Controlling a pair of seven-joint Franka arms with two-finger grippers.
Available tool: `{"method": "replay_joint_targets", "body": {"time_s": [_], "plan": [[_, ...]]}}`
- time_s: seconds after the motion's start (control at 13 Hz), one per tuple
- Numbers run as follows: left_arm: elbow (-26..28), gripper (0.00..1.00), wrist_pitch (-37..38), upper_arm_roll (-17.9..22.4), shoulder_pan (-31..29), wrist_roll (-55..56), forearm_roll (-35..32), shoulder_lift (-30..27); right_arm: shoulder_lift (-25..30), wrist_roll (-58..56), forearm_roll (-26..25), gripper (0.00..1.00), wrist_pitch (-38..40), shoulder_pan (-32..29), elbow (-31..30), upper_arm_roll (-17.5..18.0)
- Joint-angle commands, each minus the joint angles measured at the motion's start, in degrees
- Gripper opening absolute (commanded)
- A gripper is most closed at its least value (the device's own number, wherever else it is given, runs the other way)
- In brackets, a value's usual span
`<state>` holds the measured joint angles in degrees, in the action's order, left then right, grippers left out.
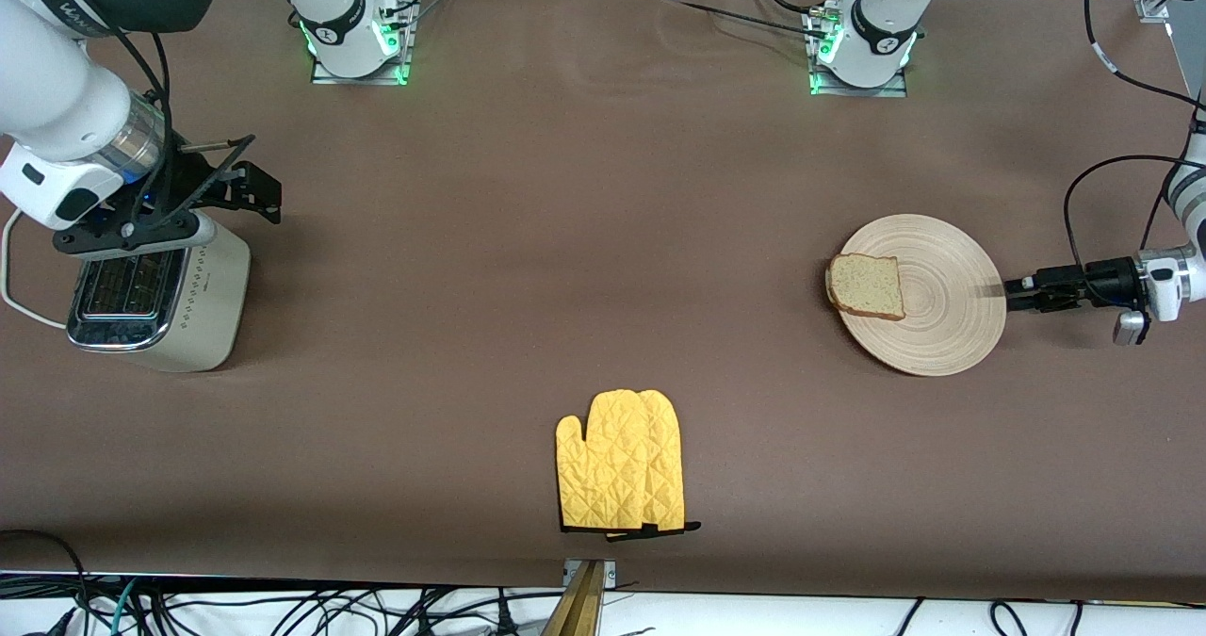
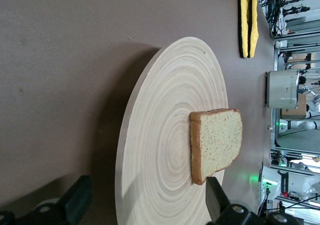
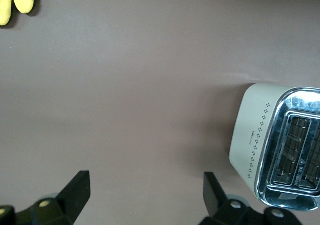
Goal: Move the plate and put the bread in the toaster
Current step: 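Reach the left gripper toward the wooden plate's rim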
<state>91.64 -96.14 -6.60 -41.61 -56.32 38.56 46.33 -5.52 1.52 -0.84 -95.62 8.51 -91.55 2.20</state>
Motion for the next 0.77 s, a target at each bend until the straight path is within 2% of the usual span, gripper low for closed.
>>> {"method": "replay_joint_targets", "body": {"time_s": [0.0,0.08,0.15,0.23,0.54,0.69], "plan": [[-1.5,1.0,0.4,-0.1,0.8,1.5,2.3,1.9,0.2,0.7,0.0,1.0,0.6,-0.2,0.1,0.3],[-1.2,1.0,0.0,0.0,1.1,3.6,2.2,1.8,0.2,0.7,0.0,1.0,0.6,-0.2,0.1,0.2],[-0.9,0.91,-0.4,0.0,1.2,5.5,2.0,1.9,0.2,0.7,0.0,1.0,0.6,-0.2,0.1,0.3],[-0.8,0.7,-0.5,0.0,1.6,6.7,2.0,2.2,0.2,0.7,0.0,1.0,0.6,-0.3,0.1,0.2],[-1.0,0.0,-0.5,0.1,2.2,7.8,1.3,2.5,0.2,0.7,0.0,1.0,0.6,-0.2,0.1,0.2],[-1.0,0.0,-0.4,0.1,2.2,7.8,1.3,2.5,0.1,0.8,0.0,1.0,0.5,-0.3,0.2,0.2]]}}
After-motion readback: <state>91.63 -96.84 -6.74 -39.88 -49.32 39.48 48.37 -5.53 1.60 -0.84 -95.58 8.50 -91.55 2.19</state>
